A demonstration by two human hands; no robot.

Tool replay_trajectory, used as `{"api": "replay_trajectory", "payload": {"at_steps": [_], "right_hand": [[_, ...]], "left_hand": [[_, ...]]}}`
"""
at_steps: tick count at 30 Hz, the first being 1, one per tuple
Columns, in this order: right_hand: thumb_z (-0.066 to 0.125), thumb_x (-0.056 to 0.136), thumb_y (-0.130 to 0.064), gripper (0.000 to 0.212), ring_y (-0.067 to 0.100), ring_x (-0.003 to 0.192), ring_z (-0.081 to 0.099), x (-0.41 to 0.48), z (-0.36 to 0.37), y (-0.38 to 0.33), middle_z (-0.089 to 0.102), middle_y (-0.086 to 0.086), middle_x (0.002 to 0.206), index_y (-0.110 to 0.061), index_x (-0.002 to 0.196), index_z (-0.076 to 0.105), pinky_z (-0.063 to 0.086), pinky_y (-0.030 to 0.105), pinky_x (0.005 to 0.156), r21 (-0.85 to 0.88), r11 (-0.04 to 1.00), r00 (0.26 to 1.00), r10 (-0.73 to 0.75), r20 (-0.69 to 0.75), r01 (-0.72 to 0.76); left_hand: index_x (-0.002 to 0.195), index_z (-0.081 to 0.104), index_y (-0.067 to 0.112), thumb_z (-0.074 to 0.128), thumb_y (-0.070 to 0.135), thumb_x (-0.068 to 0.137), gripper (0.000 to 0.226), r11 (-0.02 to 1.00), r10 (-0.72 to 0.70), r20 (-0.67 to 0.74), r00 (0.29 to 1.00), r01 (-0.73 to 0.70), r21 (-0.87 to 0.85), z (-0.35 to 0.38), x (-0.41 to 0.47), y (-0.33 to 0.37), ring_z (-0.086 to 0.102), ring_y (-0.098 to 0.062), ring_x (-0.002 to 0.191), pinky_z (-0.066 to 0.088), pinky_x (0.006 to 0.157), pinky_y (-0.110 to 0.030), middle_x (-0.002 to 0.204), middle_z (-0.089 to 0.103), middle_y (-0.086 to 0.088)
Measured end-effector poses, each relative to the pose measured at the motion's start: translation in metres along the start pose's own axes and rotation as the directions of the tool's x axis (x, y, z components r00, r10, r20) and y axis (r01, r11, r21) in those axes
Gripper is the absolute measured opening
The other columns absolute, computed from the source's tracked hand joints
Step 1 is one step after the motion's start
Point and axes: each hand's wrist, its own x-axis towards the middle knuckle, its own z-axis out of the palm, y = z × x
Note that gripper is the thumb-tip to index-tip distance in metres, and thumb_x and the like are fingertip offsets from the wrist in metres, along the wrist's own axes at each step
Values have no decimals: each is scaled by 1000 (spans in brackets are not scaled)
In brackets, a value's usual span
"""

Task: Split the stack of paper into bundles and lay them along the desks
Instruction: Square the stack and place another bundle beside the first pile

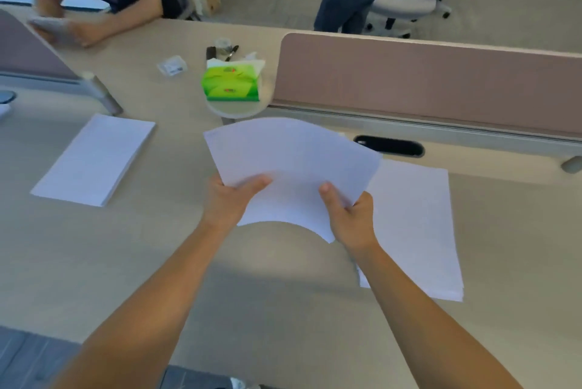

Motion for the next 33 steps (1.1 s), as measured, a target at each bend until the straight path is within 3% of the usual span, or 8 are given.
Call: {"api": "replay_trajectory", "payload": {"at_steps": [4,7,11,15,20,24,27,33], "right_hand": [[69,90,-16,17,-4,74,69,-17,40,48,73,-24,75,-31,84,70,51,20,64,-69,994,995,82,-58,-86],[68,91,-26,7,-2,75,71,-24,58,55,75,-20,76,-27,86,73,51,14,59,-41,992,986,113,-123,-118],[70,89,-22,8,-3,74,71,-24,70,48,75,-18,73,-27,83,71,55,15,60,-29,995,983,88,-164,-94],[69,90,-15,17,0,88,71,-33,74,58,76,-17,88,-32,94,69,56,16,70,-73,988,989,133,-59,-137],[71,88,-14,18,6,93,72,-26,75,57,76,-11,95,-31,95,71,58,24,77,28,991,987,132,-91,-130],[69,88,-5,27,-6,86,69,-34,79,67,74,-14,91,-30,98,65,53,13,70,-31,990,990,132,-53,-134],[69,89,-12,19,-2,86,71,-30,83,57,75,-19,85,-30,94,67,54,12,67,-53,989,989,133,-59,-136],[70,88,-33,18,8,61,65,-16,101,11,70,-1,74,-24,72,69,50,21,53,-312,946,996,82,-37,-89]], "left_hand": [[64,70,22,87,22,66,17,986,-159,31,987,157,63,-28,2,-55,66,1,59,54,61,-25,58,70,18],[65,69,23,83,20,72,17,988,-153,12,988,153,13,-41,-5,-67,63,8,54,52,55,-19,56,68,21],[66,67,24,83,12,72,21,994,-98,25,995,99,-39,-61,3,-68,63,9,56,51,56,-14,58,68,23],[64,69,22,86,18,70,18,982,-187,77,979,188,-4,-68,13,-75,67,-3,60,55,65,-28,59,69,15],[67,71,14,87,19,67,16,983,-176,86,981,180,-38,-65,18,-72,66,-5,58,53,55,-22,66,71,5],[67,67,19,85,16,70,19,978,-203,87,975,206,-22,-67,14,-79,63,6,51,49,48,-13,65,68,10],[69,71,13,86,27,68,21,978,-209,82,975,209,7,-72,15,-68,66,-6,58,53,58,-27,69,71,2],[78,75,14,83,36,71,25,990,-140,119,983,135,47,-104,27,-27,59,-2,49,43,44,-19,64,67,5]]}}
